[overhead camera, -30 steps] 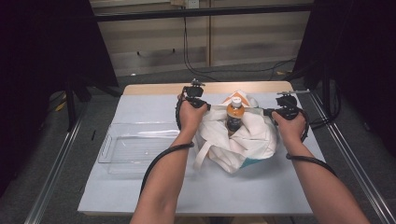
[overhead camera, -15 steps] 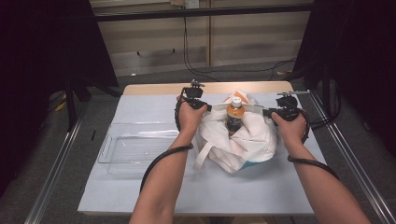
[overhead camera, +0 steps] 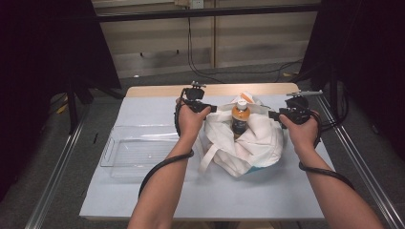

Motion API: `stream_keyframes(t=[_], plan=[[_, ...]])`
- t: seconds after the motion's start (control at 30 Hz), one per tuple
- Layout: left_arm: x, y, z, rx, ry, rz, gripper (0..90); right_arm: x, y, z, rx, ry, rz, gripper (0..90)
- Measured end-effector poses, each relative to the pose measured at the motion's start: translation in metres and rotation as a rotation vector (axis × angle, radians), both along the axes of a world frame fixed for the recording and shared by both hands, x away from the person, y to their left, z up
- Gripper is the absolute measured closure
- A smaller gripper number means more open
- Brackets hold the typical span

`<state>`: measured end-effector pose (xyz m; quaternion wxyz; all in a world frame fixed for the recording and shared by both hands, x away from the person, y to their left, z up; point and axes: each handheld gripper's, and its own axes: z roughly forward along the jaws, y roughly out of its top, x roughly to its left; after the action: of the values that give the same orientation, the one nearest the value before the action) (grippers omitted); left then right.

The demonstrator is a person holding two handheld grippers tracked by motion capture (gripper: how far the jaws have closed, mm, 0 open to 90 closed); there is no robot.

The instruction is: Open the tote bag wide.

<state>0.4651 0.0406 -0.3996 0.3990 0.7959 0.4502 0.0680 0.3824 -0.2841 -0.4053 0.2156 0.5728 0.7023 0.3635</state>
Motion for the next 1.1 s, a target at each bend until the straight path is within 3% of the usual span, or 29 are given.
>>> stream_keyframes(t=[0.03, 0.23, 0.4, 0.53, 0.63, 0.83, 1.0, 1.1], plan=[[-0.001, 0.001, 0.002, 0.02, -0.011, -0.011, 58.9, -0.001, 0.003, 0.001, -0.01, 0.0, 0.006, 49.9], [-0.007, 0.001, 0.01, -0.016, -0.022, -0.039, 56.7, -0.003, 0.018, -0.002, -0.015, 0.02, 0.062, 46.5], [-0.01, -0.009, -0.003, -0.035, 0.01, -0.071, 55.6, -0.001, 0.029, -0.01, -0.039, 0.042, 0.098, 42.2], [-0.008, -0.015, -0.014, 0.008, 0.029, -0.099, 55.6, 0.002, 0.032, -0.017, -0.083, 0.068, 0.113, 38.8], [-0.005, -0.02, -0.02, 0.022, 0.036, -0.114, 58.1, 0.003, 0.03, -0.02, -0.07, 0.081, 0.111, 39.1], [-0.004, -0.028, -0.028, 0.043, 0.071, -0.133, 68.2, 0.003, 0.026, -0.031, -0.019, 0.101, 0.107, 52.6], [-0.004, -0.03, -0.03, 0.063, 0.079, -0.137, 72.9, 0.002, 0.024, -0.035, -0.021, 0.119, 0.114, 71.4], [-0.005, -0.031, -0.032, 0.056, 0.088, -0.116, 79.0, 0.002, 0.022, -0.039, -0.008, 0.122, 0.114, 76.9]])
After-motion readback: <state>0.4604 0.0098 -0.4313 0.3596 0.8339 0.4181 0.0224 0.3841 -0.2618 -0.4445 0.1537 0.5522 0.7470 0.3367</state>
